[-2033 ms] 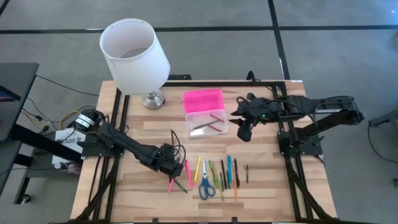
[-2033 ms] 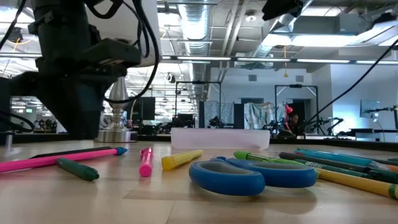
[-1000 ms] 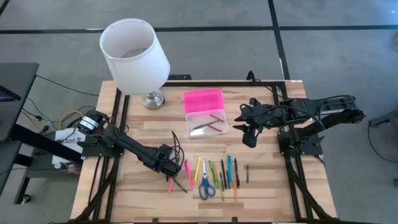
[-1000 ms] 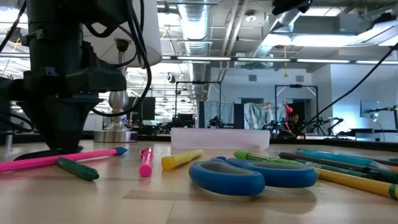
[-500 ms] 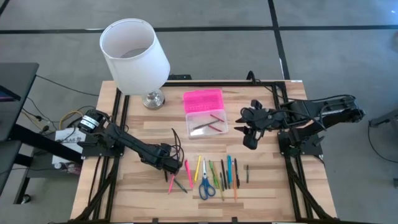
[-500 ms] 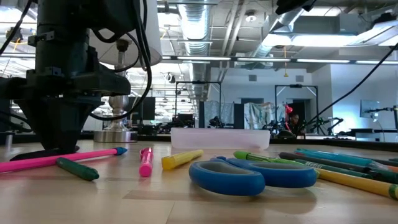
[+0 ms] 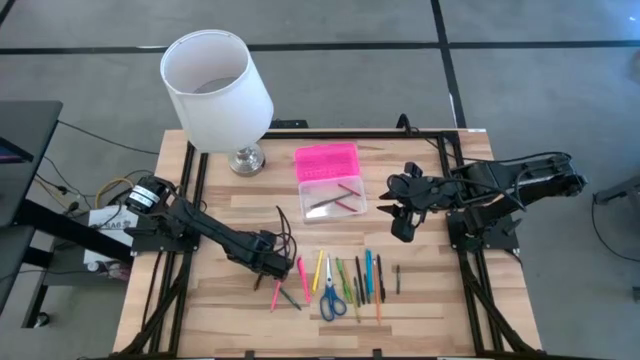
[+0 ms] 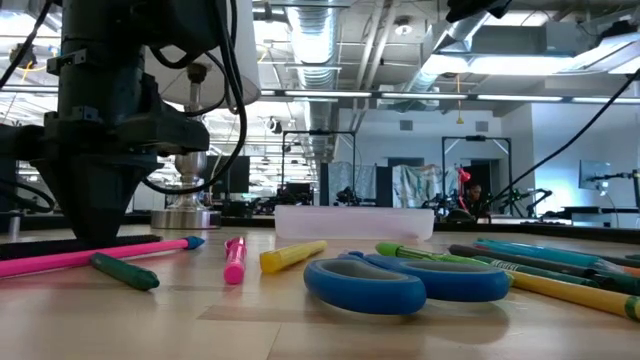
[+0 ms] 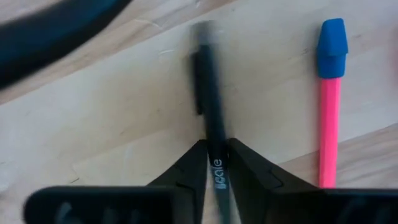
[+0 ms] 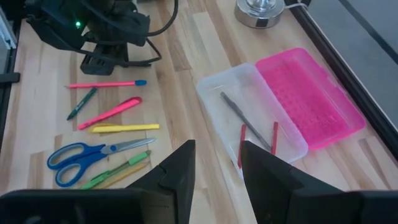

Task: Pick & place school supplies into a supply box
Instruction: Put the left black pen into the pink supply box

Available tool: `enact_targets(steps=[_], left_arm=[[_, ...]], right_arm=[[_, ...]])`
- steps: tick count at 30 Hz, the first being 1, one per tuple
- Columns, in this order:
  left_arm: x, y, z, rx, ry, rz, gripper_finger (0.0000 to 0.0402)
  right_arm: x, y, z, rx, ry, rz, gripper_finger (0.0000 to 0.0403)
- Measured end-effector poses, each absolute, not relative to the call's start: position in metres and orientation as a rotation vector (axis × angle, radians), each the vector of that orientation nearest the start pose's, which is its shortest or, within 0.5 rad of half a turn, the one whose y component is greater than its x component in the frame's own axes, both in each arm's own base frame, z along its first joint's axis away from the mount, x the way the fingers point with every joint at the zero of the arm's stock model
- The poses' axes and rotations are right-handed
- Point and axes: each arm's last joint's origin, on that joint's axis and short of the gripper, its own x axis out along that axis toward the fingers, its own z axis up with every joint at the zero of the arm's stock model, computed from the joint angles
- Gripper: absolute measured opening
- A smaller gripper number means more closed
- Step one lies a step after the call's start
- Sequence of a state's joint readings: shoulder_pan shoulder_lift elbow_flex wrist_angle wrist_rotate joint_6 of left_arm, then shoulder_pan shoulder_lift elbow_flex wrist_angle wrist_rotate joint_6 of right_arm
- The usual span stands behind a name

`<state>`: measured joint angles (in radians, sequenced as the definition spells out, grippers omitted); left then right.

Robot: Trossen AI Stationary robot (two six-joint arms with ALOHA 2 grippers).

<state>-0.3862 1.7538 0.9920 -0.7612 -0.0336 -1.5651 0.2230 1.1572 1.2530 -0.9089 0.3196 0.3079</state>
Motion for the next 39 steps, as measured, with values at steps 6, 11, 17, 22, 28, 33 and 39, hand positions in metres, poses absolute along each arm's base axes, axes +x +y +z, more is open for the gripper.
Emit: enact_targets(steps=[6,11,17,22,28,33,39], left_arm=[[0.27,-0.109,0.141,-0.856,1.327,0.836,0.0013],[0.27,-0.104,0.141,-0.775,1.333,0.819,0.0035],[0.273,-0.093,0.141,-0.652,1.362,0.757,0.0025],[0.275,-0.082,0.141,-0.549,1.374,0.71,0.0014],[0.277,-0.074,0.141,-0.503,1.391,0.683,0.0016],[0.284,-0.071,0.147,-0.463,1.386,0.641,0.0016],[0.302,-0.067,0.174,-0.382,1.346,0.59,0.0015]], right_arm=[[0.214,0.039,0.359,0.081,0.758,-0.213,0.0121],[0.214,0.039,0.359,0.081,0.757,-0.213,0.0121],[0.214,0.039,0.359,0.082,0.757,-0.213,0.0121],[0.214,0.039,0.359,0.083,0.757,-0.214,0.0121],[0.214,0.039,0.359,0.107,0.761,-0.225,0.0121],[0.214,0.039,0.359,0.128,0.758,-0.234,0.0121],[0.214,0.039,0.359,0.139,0.757,-0.238,0.0121]])
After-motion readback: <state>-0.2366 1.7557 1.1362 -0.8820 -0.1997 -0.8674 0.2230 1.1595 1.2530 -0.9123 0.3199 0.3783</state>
